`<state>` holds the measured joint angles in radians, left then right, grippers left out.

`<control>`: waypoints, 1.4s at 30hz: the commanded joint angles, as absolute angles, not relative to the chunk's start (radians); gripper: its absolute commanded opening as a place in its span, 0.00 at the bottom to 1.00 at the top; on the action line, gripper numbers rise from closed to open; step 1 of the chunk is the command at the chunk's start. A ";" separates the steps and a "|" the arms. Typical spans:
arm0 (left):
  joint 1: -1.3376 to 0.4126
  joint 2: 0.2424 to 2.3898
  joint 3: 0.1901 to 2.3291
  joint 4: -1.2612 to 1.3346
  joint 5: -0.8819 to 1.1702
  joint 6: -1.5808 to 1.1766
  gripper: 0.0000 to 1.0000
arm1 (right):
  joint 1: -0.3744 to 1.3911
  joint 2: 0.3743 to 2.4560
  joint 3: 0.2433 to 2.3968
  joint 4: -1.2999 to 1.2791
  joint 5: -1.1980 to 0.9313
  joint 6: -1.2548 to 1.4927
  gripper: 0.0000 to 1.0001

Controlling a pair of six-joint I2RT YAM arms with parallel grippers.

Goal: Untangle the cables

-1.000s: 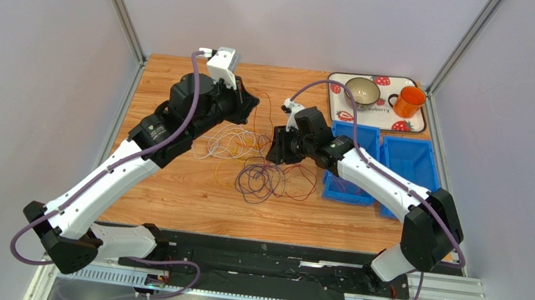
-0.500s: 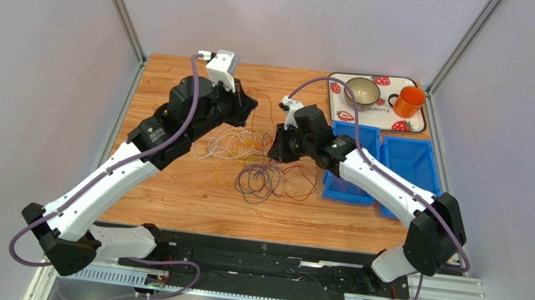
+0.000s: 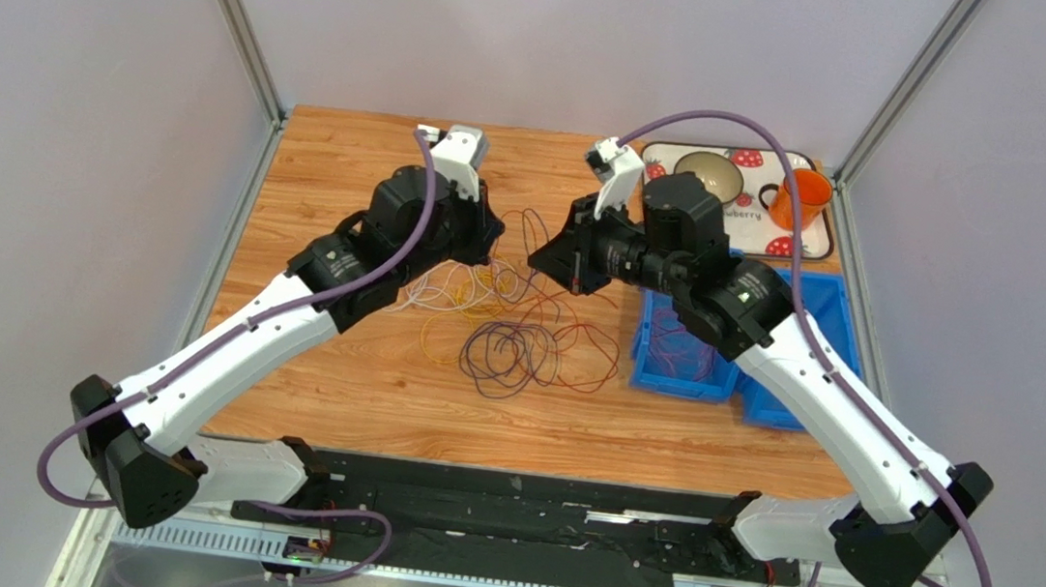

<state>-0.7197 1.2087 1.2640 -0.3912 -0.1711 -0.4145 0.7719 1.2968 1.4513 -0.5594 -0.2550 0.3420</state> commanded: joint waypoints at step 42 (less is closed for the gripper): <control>-0.719 1.227 1.644 -0.561 -0.356 -0.201 0.00 | 0.776 1.163 1.315 -0.449 0.146 0.356 0.00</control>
<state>-0.7193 1.2747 1.5566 -0.5266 -0.3080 -0.2699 0.7719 1.1183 1.3285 -0.4747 0.0624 0.3508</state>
